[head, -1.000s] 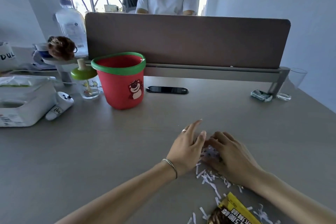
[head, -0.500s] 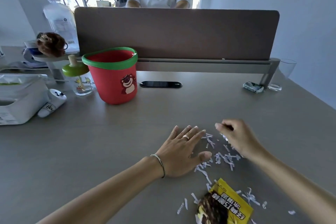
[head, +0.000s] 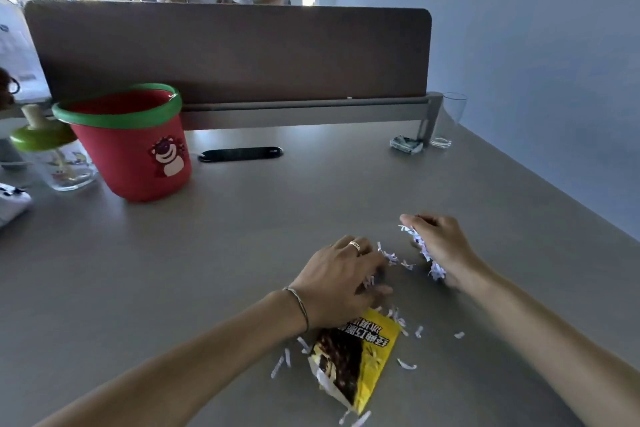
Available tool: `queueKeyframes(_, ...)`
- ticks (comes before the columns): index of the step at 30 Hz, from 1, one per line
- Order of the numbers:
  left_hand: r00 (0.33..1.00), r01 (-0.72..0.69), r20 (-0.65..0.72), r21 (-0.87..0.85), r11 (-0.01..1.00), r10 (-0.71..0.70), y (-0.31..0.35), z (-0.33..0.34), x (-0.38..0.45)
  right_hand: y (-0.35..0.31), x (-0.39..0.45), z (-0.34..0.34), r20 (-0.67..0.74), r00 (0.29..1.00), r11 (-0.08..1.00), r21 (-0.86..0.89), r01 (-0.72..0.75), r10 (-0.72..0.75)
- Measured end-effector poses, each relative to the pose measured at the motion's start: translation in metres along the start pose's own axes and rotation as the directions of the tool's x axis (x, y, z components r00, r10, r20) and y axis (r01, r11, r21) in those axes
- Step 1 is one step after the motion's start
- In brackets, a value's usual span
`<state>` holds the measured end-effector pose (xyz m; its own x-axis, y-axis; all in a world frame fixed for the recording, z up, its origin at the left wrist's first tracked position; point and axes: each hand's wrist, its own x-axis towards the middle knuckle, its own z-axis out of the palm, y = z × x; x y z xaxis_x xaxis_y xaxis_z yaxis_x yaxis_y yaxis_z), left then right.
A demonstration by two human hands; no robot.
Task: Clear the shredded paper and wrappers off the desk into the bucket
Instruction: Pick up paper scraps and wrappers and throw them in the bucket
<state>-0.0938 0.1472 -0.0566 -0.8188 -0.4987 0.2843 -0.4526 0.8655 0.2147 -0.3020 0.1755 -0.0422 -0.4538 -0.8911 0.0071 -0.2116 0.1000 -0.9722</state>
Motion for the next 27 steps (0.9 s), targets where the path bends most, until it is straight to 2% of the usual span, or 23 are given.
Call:
queueKeyframes(7, 0.999, 0.053, -0.02, 0.169, 0.984, -0.05, 0.002, -0.001, -0.002, -0.004, -0.011, 0.01, 0.047, 0.998, 0.993, 0.104, -0.049, 0.045)
queueKeyframes(11, 0.976, 0.217, -0.035, 0.064, 0.974, -0.215, -0.003, -0.009, 0.003, -0.014, -0.011, 0.027, 0.061, 0.994, 0.982, 0.161, -0.096, 0.087)
queueKeyframes(15, 0.89, 0.417, -0.104, -0.206, 0.885, -0.444, -0.026, -0.022, 0.009, -0.041, -0.009, 0.045, 0.099, 0.985, 0.959, 0.233, -0.163, 0.143)
queueKeyframes(19, 0.794, 0.472, -0.191, -0.403, 0.784, -0.577, -0.054, -0.05, 0.013, -0.068, 0.001, 0.063, 0.15, 0.979, 0.931, 0.316, -0.182, 0.141)
queueKeyframes(22, 0.72, 0.489, -0.264, -0.462, 0.74, -0.641, -0.077, -0.079, 0.015, -0.087, 0.015, 0.082, 0.209, 0.967, 0.91, 0.355, -0.213, 0.144)
queueKeyframes(27, 0.633, 0.502, -0.366, -0.477, 0.721, -0.683, -0.117, -0.14, 0.017, -0.131, 0.044, 0.121, 0.292, 0.951, 0.865, 0.446, -0.231, 0.104)
